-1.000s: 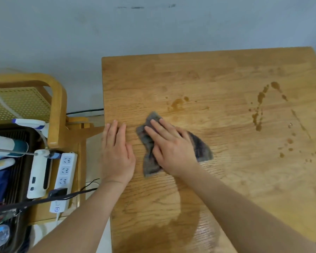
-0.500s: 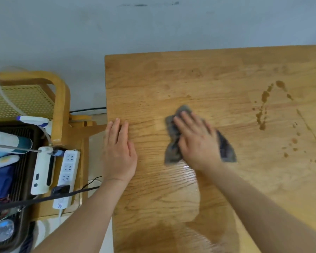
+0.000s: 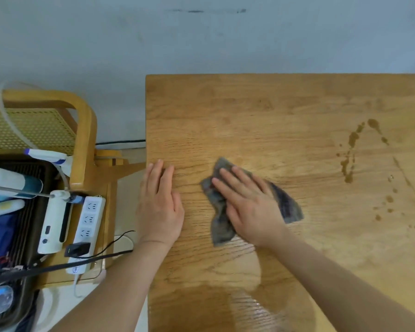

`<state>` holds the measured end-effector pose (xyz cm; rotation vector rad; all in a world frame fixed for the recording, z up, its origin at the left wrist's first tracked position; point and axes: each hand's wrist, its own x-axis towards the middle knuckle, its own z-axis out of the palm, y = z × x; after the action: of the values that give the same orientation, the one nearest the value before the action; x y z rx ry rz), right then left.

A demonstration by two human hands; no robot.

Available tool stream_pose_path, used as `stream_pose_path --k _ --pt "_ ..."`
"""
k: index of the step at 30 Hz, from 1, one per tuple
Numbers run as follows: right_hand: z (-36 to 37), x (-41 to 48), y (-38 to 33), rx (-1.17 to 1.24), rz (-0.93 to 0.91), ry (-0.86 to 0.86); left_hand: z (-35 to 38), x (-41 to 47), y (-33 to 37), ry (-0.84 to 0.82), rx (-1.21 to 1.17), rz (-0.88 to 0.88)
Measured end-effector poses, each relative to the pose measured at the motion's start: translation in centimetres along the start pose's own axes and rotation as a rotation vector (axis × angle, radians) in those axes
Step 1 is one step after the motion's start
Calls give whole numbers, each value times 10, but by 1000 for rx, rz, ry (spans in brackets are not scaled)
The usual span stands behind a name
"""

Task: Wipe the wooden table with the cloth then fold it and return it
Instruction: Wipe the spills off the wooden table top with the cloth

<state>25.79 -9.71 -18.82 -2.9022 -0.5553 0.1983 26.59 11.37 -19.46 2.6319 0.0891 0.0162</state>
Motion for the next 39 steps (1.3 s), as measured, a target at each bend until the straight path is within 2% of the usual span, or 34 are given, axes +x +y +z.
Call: stream_pose_path --k 3,5,7,9,12,16,18,19,20,21,24,25,26,29,33,36,39 --pt "-12 38 41 3 268 70 0 3 0 -1 -6 -4" --pt "-14 80 36 8 418 103 0 3 0 -3 -5 -3" --pt "-7 109 10 6 419 96 1 2 0 3 3 0" --pt "1 115 -26 -4 277 84 2 1 0 17 5 10" --pt "7 74 -60 0 56 34 3 0 -1 34 -52 24" --pt "7 -8 -25 -49 -253 -71 3 3 -2 58 -97 18" --pt "-1 -16 9 -107 -477 -118 4 3 -3 63 -89 21" --pt "-3 -8 21 -122 -510 -138 4 3 -3 64 -92 24" --pt "-4 4 25 -121 -453 -127 4 4 -3 66 -101 24" --pt "-4 19 20 -107 -303 -82 4 4 -3 65 -109 22" --pt "4 61 -27 -50 302 86 5 6 -2 73 -111 18" --pt "8 69 -46 -32 406 99 6 5 -2 74 -116 17" --pt "13 70 -63 -17 425 88 7 4 -3 78 -126 15" --pt "19 38 -89 -22 211 11 5 2 -4 99 -192 10" --pt "7 -21 -78 -120 12 -110 2 3 -3 99 -217 17" --pt "2 -13 -60 -197 -183 -133 2 3 -4 111 -224 -5" --pt "10 26 -54 -123 -328 -131 1 3 -4 147 -264 -97"
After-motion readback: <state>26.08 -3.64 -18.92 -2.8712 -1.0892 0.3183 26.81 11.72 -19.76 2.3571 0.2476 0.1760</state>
